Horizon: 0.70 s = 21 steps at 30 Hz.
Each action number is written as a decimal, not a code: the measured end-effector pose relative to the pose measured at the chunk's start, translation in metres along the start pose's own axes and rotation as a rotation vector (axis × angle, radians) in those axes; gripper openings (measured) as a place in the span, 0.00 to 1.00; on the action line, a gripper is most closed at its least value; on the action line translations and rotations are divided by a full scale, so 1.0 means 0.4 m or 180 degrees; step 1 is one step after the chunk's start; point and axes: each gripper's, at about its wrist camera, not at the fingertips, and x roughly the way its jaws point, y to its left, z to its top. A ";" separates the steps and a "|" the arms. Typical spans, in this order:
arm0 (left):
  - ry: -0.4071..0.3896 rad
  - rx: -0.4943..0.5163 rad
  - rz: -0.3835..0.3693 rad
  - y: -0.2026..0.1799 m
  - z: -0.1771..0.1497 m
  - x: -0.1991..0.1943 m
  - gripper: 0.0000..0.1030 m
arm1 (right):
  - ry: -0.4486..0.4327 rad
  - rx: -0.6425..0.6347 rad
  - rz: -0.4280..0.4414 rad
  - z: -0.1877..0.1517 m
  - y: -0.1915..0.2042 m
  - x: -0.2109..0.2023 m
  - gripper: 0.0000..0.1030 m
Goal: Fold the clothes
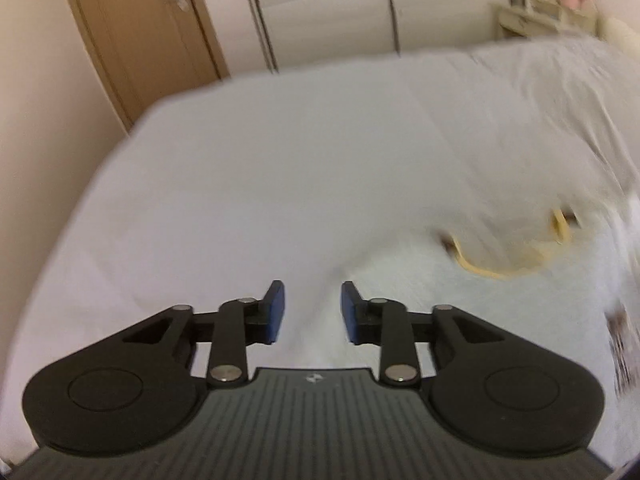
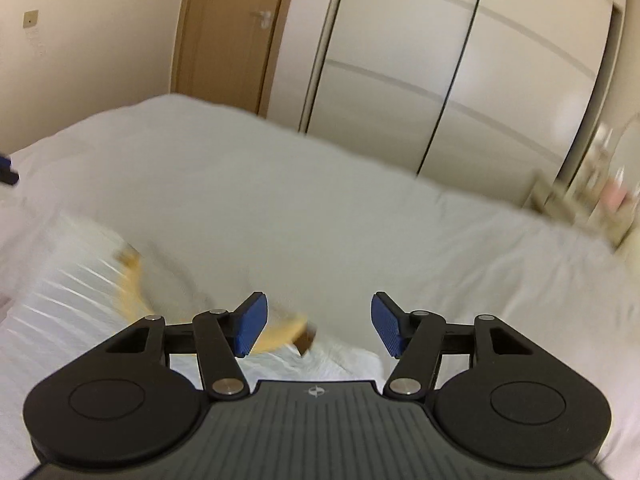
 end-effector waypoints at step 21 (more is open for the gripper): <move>0.0466 0.0583 -0.0241 -0.104 -0.072 0.184 0.32 | 0.0704 0.0162 -0.0085 -0.257 -0.277 0.206 0.66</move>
